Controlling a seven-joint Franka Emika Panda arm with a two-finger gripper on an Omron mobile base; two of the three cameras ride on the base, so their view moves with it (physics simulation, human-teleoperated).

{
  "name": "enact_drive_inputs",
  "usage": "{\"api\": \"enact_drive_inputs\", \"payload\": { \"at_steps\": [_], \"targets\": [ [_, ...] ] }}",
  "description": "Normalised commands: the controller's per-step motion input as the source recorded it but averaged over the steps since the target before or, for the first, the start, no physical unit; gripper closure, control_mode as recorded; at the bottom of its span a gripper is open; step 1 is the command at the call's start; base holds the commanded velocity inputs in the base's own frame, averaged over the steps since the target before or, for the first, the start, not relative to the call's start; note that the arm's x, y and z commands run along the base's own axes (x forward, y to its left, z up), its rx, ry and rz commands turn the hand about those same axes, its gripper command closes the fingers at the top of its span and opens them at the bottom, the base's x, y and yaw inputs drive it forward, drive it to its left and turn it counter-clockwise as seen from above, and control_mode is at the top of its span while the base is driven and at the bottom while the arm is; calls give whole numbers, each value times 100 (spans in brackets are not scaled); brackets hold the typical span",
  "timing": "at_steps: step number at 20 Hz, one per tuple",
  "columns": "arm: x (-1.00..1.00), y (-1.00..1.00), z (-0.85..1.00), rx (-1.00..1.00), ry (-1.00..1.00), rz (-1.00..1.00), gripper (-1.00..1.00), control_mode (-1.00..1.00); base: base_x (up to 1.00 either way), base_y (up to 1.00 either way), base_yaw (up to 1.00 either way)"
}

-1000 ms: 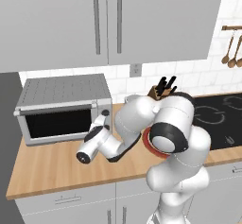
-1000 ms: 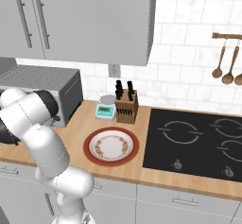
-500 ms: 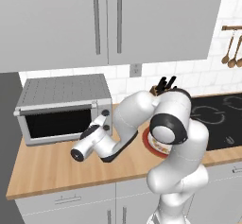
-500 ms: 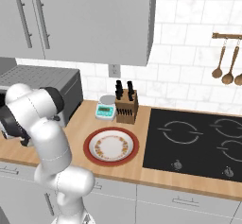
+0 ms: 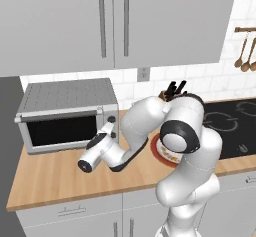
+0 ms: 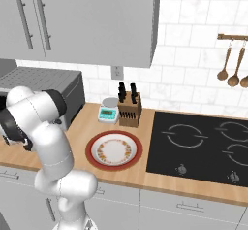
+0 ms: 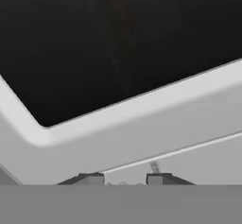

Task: Pick up the kebab skewer and baguette bread, and place them inside the toaster oven. Close the toaster oven door and start by setting the timer.

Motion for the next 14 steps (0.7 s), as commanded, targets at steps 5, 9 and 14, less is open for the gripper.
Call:
{"api": "enact_drive_inputs", "payload": {
  "at_steps": [5,9,14],
  "targets": [
    [1,-34,-3,23,-14,9,100,-100,0,0,0],
    [0,-29,-8,28,-12,4,100,-100,0,0,0],
    [1,-21,-3,34,-2,0,100,-100,0,0,0]
  ]
}}
